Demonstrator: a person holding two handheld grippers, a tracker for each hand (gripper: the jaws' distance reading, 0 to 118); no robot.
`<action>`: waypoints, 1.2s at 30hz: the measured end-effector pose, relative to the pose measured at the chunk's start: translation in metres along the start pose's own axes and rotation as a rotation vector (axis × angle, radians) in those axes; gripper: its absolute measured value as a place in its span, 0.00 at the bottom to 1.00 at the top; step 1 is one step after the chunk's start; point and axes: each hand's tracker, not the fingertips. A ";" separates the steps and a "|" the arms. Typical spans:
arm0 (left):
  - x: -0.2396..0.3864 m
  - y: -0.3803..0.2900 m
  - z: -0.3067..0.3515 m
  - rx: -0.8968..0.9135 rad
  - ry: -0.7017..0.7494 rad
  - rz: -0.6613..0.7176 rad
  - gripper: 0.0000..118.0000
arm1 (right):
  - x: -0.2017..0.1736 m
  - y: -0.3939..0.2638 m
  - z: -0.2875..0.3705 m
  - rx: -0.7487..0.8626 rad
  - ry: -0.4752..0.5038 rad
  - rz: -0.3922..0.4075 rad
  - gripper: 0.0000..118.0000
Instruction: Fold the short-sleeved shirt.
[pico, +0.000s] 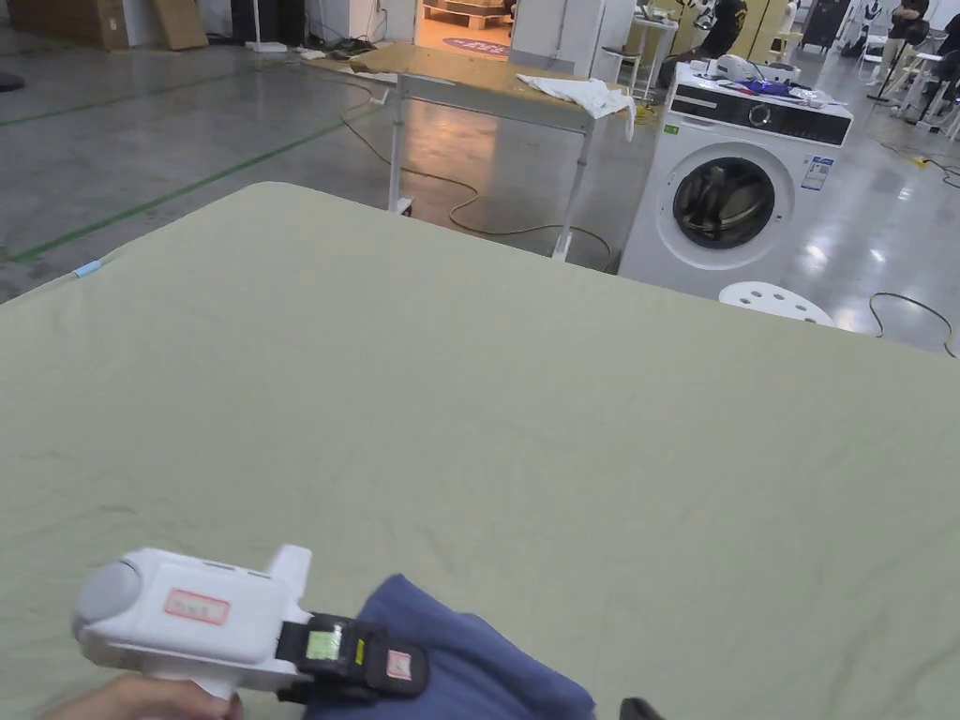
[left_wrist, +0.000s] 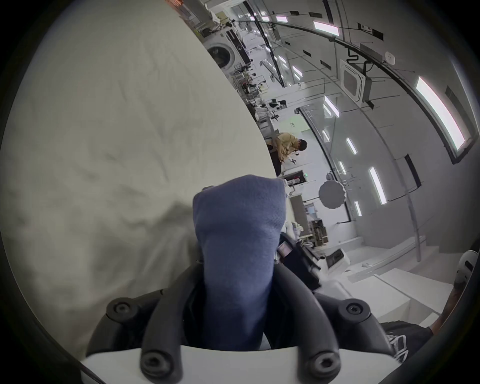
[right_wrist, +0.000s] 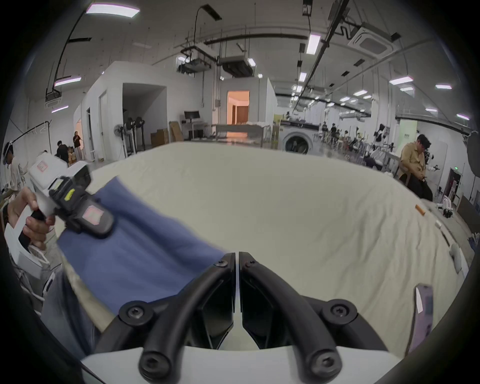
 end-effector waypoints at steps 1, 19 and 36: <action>0.003 0.006 0.019 0.010 0.034 -0.036 0.19 | 0.006 0.010 -0.002 0.020 -0.011 -0.007 0.01; -0.020 0.088 0.281 0.219 0.581 0.067 0.19 | 0.083 0.077 -0.022 0.142 -0.208 -0.093 0.01; 0.008 0.056 0.253 0.302 1.219 -0.134 0.57 | 0.078 0.057 -0.032 0.089 -0.183 -0.088 0.01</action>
